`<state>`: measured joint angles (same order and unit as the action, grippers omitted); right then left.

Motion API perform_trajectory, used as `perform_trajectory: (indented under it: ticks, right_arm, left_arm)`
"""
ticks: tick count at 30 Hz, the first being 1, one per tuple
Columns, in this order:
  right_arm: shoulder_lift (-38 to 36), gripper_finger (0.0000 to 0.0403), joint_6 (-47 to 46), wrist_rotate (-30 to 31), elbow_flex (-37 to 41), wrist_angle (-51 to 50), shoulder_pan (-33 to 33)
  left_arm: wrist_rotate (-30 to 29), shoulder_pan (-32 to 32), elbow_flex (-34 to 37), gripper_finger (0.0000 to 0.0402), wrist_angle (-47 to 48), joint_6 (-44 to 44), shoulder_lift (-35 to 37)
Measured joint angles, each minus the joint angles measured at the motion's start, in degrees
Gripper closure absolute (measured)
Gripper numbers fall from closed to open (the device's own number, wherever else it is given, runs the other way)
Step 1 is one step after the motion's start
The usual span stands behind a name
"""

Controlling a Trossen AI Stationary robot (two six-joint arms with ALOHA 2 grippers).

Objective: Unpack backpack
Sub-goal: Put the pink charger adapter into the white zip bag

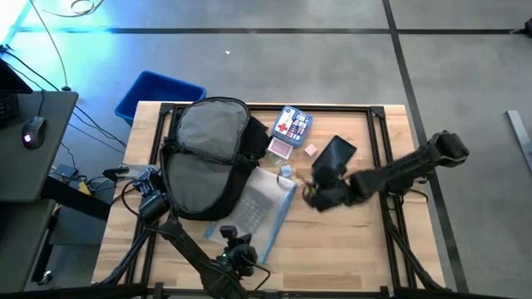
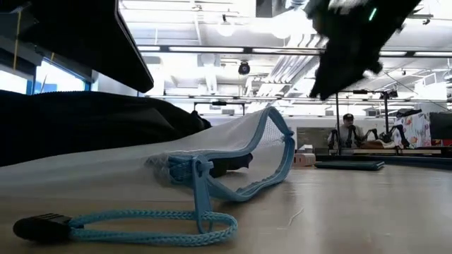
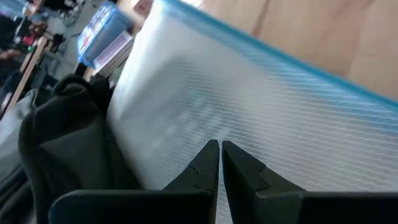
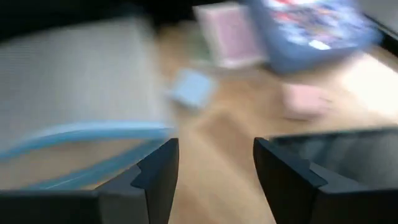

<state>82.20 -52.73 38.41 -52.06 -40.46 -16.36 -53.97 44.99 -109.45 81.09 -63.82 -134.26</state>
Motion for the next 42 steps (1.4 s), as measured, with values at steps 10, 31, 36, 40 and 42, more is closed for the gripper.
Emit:
perform_trajectory:
  ticks: [10,31,36,40,42]
  right_arm:
    - [-0.07,0.0112,20.79,-14.41,11.92,21.25,27.23]
    - [11.15,0.0101,30.55,-15.63,20.88,46.33,32.00]
    - [11.01,0.0167,30.74,-14.62,20.94,47.30,30.87]
    - [10.20,0.0234,30.76,-13.47,21.08,47.24,29.05]
    - [9.34,0.0235,30.50,-13.41,21.19,46.10,27.38]
  left_arm:
    - [1.02,1.04,0.00,0.0402,1.95,-1.59,0.00]
    - [-0.66,-0.81,-0.04,0.0402,1.24,2.02,0.02]
    - [-0.66,-0.79,-0.04,0.0402,1.22,1.97,0.01]
    - [-0.64,-0.62,-0.04,0.0402,1.25,1.52,0.02]
    - [-0.64,-0.33,-0.04,0.0402,1.26,1.08,0.01]
